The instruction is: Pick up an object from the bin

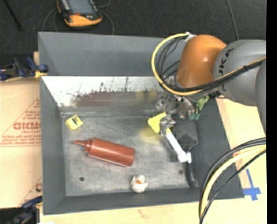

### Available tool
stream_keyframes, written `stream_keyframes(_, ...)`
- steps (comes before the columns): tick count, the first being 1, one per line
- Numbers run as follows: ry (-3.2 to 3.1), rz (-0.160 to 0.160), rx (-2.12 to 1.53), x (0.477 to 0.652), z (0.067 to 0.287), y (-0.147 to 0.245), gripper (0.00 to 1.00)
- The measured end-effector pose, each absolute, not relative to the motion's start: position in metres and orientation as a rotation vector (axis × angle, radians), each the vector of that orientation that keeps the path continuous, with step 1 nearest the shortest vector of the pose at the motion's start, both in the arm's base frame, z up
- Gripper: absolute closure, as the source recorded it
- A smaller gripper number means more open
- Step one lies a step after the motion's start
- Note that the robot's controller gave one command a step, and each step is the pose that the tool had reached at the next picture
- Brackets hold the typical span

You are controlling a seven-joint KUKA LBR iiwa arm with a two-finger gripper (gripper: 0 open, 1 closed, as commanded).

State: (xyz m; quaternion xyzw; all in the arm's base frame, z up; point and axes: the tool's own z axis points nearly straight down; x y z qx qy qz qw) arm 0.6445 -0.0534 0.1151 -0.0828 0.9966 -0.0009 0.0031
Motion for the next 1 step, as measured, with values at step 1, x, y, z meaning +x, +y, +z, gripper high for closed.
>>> stream_keyframes(1, 3.125, -0.003, -0.259, 0.6443, 0.1293, -0.0537, 1.00)
